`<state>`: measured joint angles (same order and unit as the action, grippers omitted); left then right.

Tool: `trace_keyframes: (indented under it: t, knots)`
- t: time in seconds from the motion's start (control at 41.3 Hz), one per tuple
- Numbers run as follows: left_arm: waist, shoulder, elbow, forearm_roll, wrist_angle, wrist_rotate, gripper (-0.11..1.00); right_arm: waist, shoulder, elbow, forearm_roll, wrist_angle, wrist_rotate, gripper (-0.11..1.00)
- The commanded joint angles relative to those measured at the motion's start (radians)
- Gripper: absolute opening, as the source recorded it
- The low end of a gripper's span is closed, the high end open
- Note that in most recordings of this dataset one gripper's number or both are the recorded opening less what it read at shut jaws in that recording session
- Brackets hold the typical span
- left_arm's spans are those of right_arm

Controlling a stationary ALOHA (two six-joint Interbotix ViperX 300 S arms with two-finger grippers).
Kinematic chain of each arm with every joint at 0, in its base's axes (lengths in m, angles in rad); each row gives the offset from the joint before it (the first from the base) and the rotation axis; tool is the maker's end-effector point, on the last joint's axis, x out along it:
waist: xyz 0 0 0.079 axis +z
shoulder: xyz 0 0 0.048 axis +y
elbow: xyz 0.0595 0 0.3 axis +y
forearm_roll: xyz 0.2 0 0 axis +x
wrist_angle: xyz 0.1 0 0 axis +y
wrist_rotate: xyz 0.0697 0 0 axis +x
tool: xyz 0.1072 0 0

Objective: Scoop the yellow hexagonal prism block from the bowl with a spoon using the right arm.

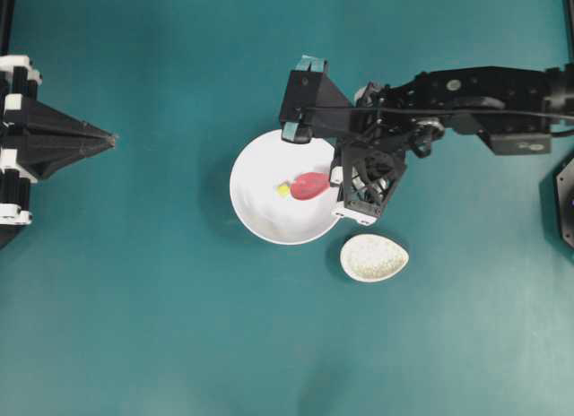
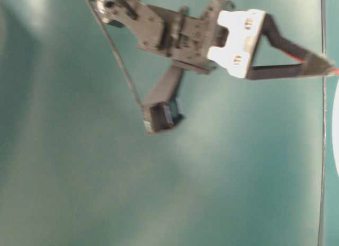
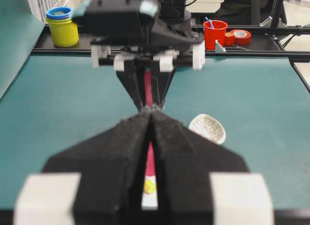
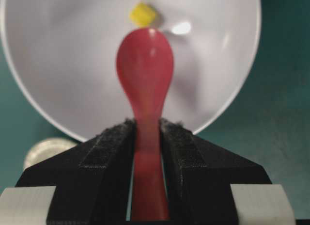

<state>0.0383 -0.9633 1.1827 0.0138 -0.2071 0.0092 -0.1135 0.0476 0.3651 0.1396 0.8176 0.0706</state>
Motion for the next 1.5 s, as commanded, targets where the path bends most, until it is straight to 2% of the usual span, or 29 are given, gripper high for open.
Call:
trace_keyframes:
  t: [0.0,0.412,0.921,1.187,1.478]
  knots:
    - [0.002,0.011,-0.014,0.000,-0.005,0.000,0.01,0.000,-0.003,-0.028,0.003,-0.005,-0.002,0.23]
    - [0.002,0.009,-0.015,0.000,-0.005,0.000,0.01,0.000,0.026,-0.032,0.003,-0.063,-0.008,0.23]
    - [0.003,0.008,-0.015,0.002,-0.003,0.000,0.00,0.008,0.072,-0.091,0.003,-0.153,-0.017,0.23]
    - [0.002,0.008,-0.015,0.000,-0.005,0.002,0.01,0.008,0.071,-0.094,0.003,-0.201,-0.015,0.23]
    - [0.002,0.008,-0.015,0.002,-0.005,0.002,0.00,0.009,0.046,-0.094,0.003,-0.202,-0.014,0.23]
